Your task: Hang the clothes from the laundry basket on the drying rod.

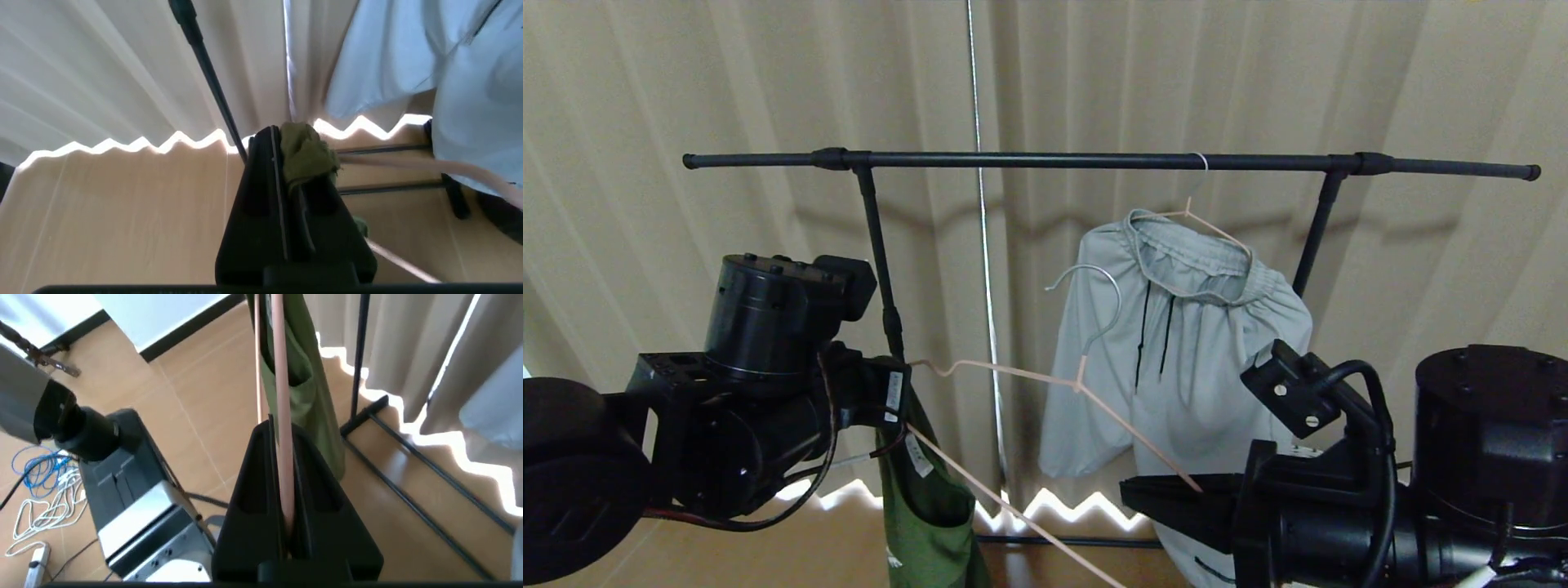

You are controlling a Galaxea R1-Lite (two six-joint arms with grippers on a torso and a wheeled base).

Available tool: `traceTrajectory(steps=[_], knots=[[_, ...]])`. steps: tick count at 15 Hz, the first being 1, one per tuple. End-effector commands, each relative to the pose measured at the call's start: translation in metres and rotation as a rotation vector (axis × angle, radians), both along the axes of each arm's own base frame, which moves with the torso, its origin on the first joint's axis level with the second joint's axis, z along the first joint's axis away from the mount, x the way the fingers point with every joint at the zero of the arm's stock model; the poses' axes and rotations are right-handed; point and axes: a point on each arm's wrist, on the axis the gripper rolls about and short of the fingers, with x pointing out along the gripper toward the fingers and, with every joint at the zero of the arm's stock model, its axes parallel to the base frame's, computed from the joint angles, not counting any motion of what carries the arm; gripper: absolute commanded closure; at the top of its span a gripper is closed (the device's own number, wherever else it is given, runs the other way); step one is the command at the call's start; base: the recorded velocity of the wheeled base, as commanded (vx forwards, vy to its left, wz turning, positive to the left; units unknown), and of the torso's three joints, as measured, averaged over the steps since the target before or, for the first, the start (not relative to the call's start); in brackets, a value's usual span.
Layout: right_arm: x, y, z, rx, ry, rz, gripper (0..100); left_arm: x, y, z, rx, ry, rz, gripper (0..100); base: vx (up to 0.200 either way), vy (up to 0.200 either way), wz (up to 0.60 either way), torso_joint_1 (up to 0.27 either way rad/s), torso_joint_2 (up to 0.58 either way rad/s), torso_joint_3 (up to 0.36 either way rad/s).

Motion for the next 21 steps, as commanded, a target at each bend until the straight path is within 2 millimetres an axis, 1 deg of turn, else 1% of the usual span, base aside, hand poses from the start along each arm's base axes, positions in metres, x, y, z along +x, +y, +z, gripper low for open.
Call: traceTrajectory(steps=[1, 3, 5, 6, 10, 13, 16, 18, 21], knots=[[0.003, 0.004, -0.008, -0.019, 0.018, 0.002, 100, -0.001, 0.0, 0.001, -0.004, -0.004, -0.002, 100, 0.0, 0.0, 0.0, 0.0, 0.0, 0.0], [0.006, 0.009, -0.011, -0.014, 0.01, -0.004, 100, -0.001, 0.0, 0.003, -0.006, -0.008, -0.002, 100, 0.0, 0.0, 0.0, 0.0, 0.0, 0.0], [0.002, 0.013, -0.016, -0.029, 0.021, 0.023, 100, -0.001, 0.0, 0.003, -0.009, -0.014, -0.004, 100, 0.0, 0.0, 0.0, 0.0, 0.0, 0.0], [0.003, 0.017, -0.021, -0.042, 0.031, 0.028, 100, -0.004, -0.004, 0.004, -0.011, -0.017, -0.023, 100, 0.0, 0.0, 0.0, 0.0, 0.0, 0.0], [0.004, 0.019, -0.02, -0.042, 0.029, 0.027, 100, -0.022, -0.011, 0.018, -0.043, -0.054, -0.097, 100, 0.0, 0.0, 0.0, 0.0, 0.0, 0.0], [0.004, 0.019, -0.02, -0.043, 0.027, 0.029, 100, -0.03, -0.017, 0.019, -0.059, -0.047, -0.166, 100, 0.0, 0.0, 0.0, 0.0, 0.0, 0.0], [0.004, 0.02, -0.019, -0.033, 0.014, 0.032, 100, -0.042, -0.025, 0.025, -0.095, -0.051, -0.269, 100, 0.0, 0.0, 0.0, 0.0, 0.0, 0.0], [0.005, 0.022, -0.021, -0.024, 0.006, 0.032, 100, -0.049, -0.026, 0.031, -0.151, -0.042, -0.38, 100, 0.0, 0.0, 0.0, 0.0, 0.0, 0.0], [0.006, 0.023, -0.021, -0.021, 0.002, 0.03, 100, -0.059, -0.027, 0.039, -0.193, -0.047, -0.482, 100, 0.0, 0.0, 0.0, 0.0, 0.0, 0.0]])
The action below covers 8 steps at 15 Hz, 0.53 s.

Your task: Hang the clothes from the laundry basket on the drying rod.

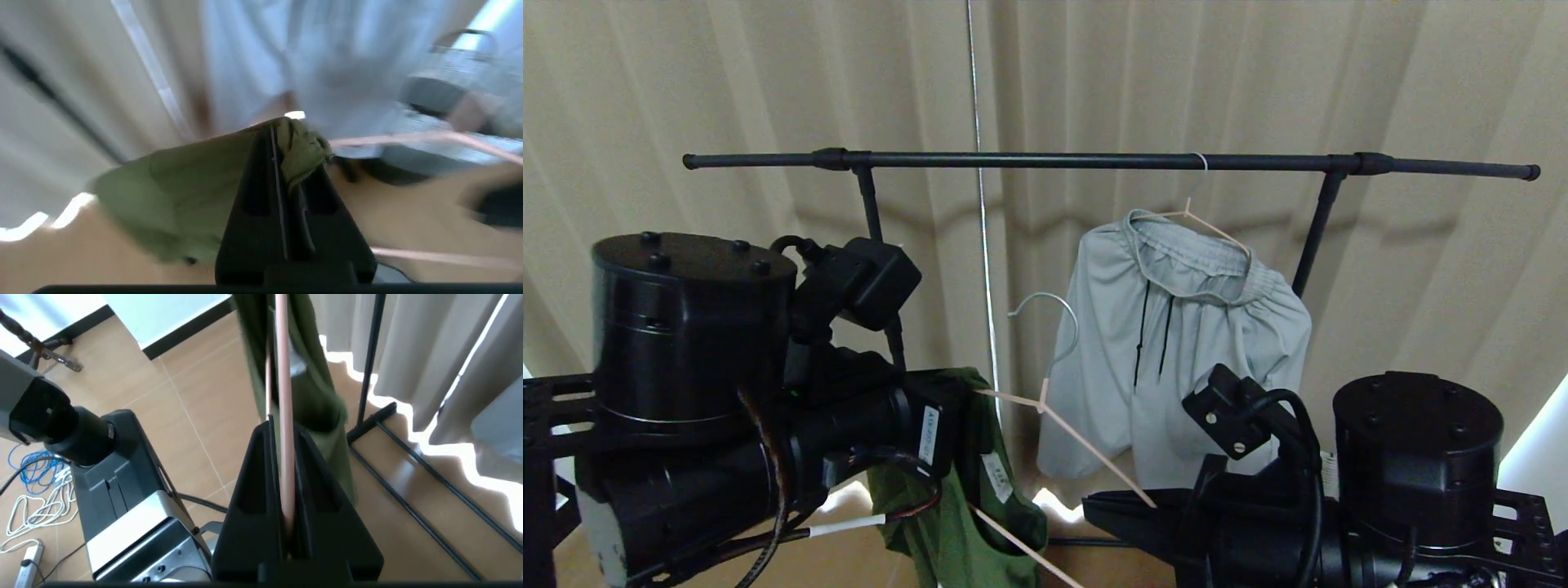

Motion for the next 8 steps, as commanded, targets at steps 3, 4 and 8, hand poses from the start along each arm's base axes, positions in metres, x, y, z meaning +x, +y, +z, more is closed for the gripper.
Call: traceTrajectory(steps=[3, 4, 8], knots=[[0.001, 0.001, 0.001, 0.002, -0.009, 0.002, 100, -0.016, -0.002, 0.011, -0.048, -0.021, -0.109, 100, 0.0, 0.0, 0.0, 0.0, 0.0, 0.0], [0.0, 0.001, 0.001, -0.002, -0.016, 0.006, 100, -0.019, -0.004, 0.012, -0.052, -0.021, -0.13, 100, 0.0, 0.0, 0.0, 0.0, 0.0, 0.0], [0.0, 0.0, 0.004, -0.004, -0.041, 0.012, 100, -0.022, -0.005, 0.006, -0.052, -0.022, -0.143, 100, 0.0, 0.0, 0.0, 0.0, 0.0, 0.0]])
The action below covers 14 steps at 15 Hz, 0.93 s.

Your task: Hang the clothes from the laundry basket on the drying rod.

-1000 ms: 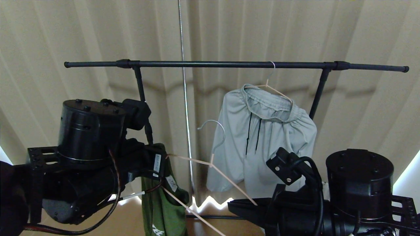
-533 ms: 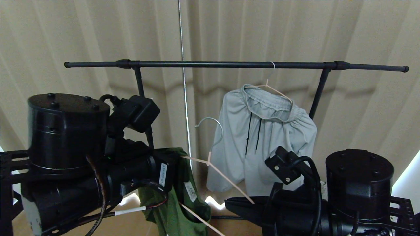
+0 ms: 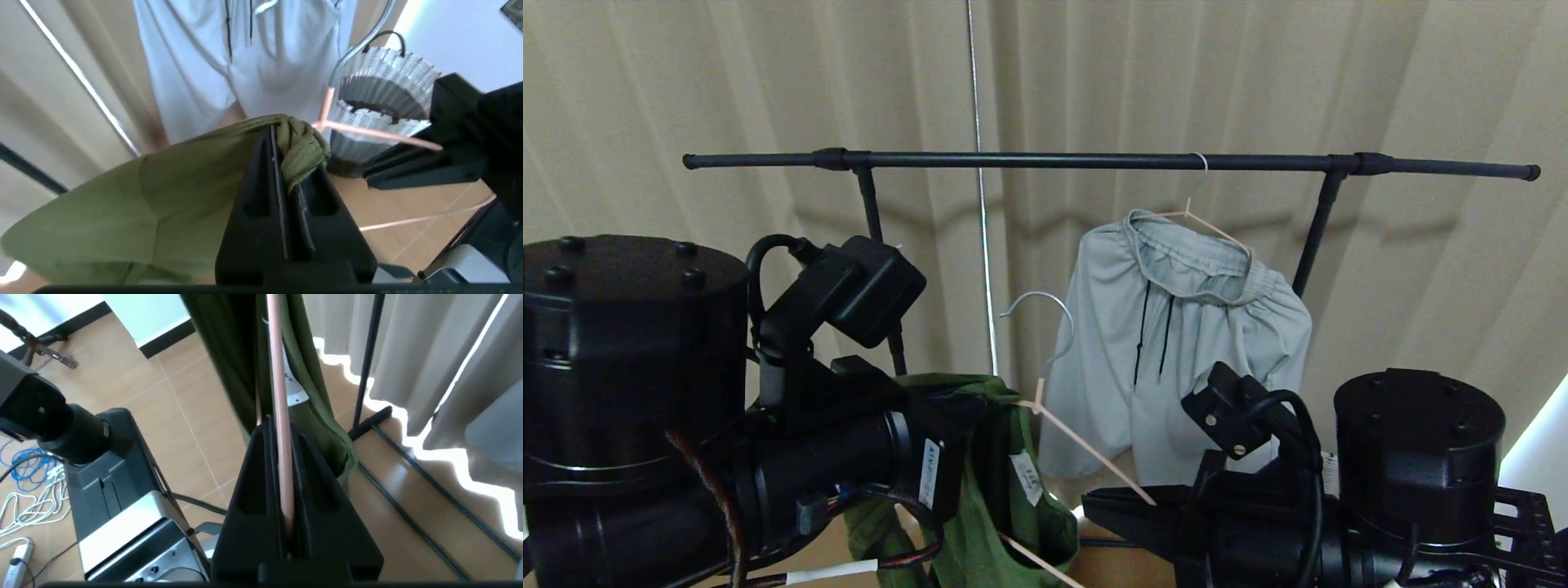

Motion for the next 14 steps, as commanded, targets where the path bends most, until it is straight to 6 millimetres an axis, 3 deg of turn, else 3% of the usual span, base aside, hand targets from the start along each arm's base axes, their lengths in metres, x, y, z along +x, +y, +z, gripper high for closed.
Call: traceTrajectory(steps=[1, 2, 5, 9, 12, 14], knots=[[0.0, -0.001, 0.002, 0.002, -0.009, 0.002, 100, -0.001, 0.001, -0.001, 0.0, 0.0, -0.002, 100, 0.0, 0.0, 0.0, 0.0, 0.0, 0.0], [-0.001, -0.001, 0.001, -0.003, -0.012, 0.004, 100, -0.002, 0.001, -0.001, 0.006, -0.008, -0.005, 0, 0.0, 0.0, 0.0, 0.0, 0.0, 0.0], [0.0, -0.009, 0.009, 0.011, -0.057, -0.042, 100, -0.007, 0.007, 0.002, 0.018, -0.041, -0.036, 0, 0.0, 0.0, 0.0, 0.0, 0.0, 0.0], [0.004, -0.022, 0.02, 0.013, -0.124, -0.072, 100, -0.018, 0.033, -0.002, 0.078, -0.114, -0.071, 0, 0.0, 0.0, 0.0, 0.0, 0.0, 0.0], [0.005, -0.032, 0.021, -0.071, -0.158, -0.068, 100, -0.001, 0.051, -0.004, 0.111, -0.221, 0.017, 0, 0.0, 0.0, 0.0, 0.0, 0.0, 0.0], [0.002, -0.034, 0.034, -0.084, -0.157, -0.062, 100, 0.012, 0.063, -0.014, 0.12, -0.293, 0.018, 0, 0.0, 0.0, 0.0, 0.0, 0.0, 0.0]])
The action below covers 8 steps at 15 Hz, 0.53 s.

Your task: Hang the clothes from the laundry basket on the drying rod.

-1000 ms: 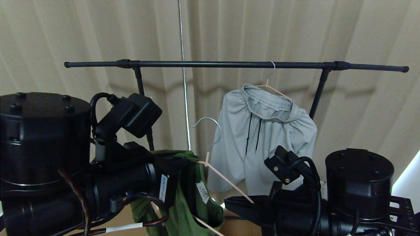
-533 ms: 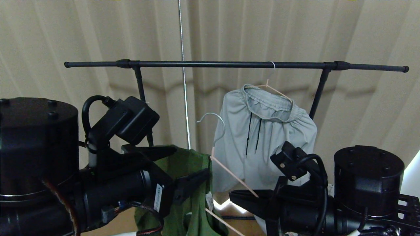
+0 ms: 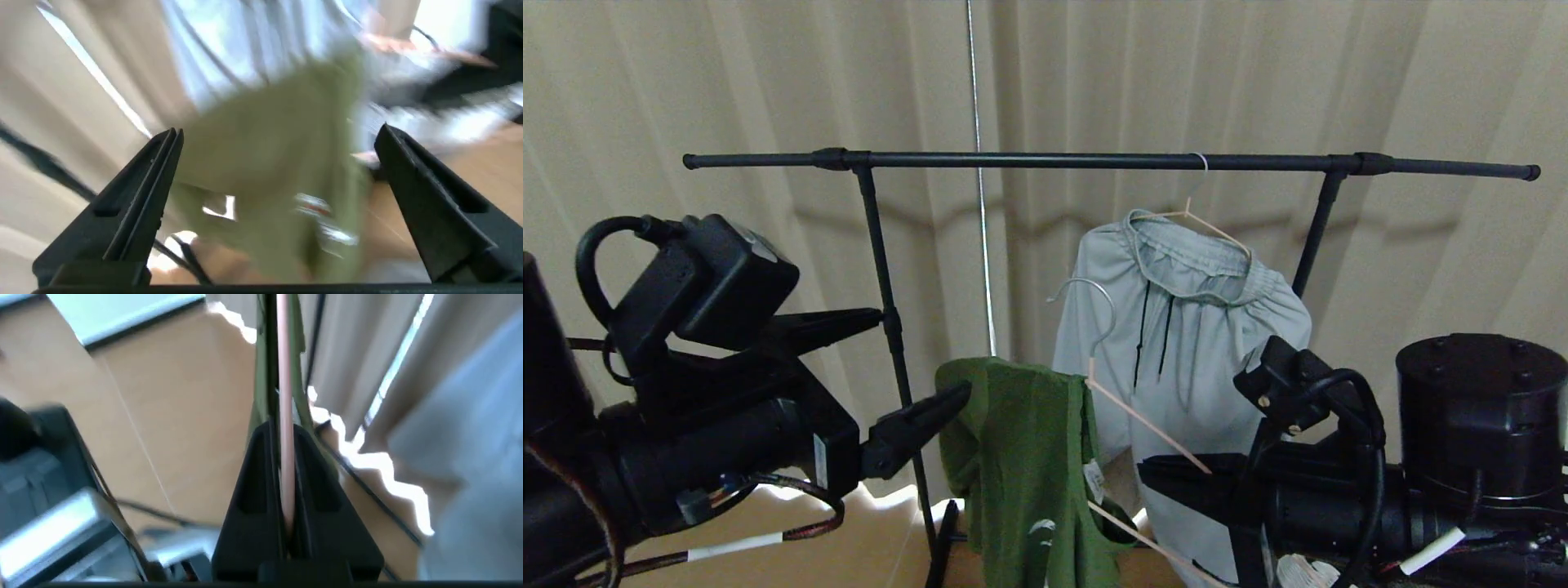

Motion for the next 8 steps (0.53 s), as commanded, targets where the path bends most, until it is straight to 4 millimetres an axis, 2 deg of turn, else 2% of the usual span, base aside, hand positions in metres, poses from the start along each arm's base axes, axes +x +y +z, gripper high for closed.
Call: traceTrajectory(steps=[1, 4, 8], knots=[[-0.002, -0.002, 0.019, 0.047, -0.052, 0.001, 100, 0.01, 0.015, -0.017, 0.054, -0.014, 0.031, 0, 0.0, 0.0, 0.0, 0.0, 0.0, 0.0], [0.0, 0.001, 0.017, 0.041, -0.048, 0.013, 100, 0.015, 0.028, -0.024, 0.169, -0.061, 0.051, 0, 0.0, 0.0, 0.0, 0.0, 0.0, 0.0], [-0.007, 0.004, 0.019, 0.034, -0.077, 0.054, 100, 0.023, 0.025, -0.032, 0.319, -0.119, 0.001, 0, 0.0, 0.0, 0.0, 0.0, 0.0, 0.0]])
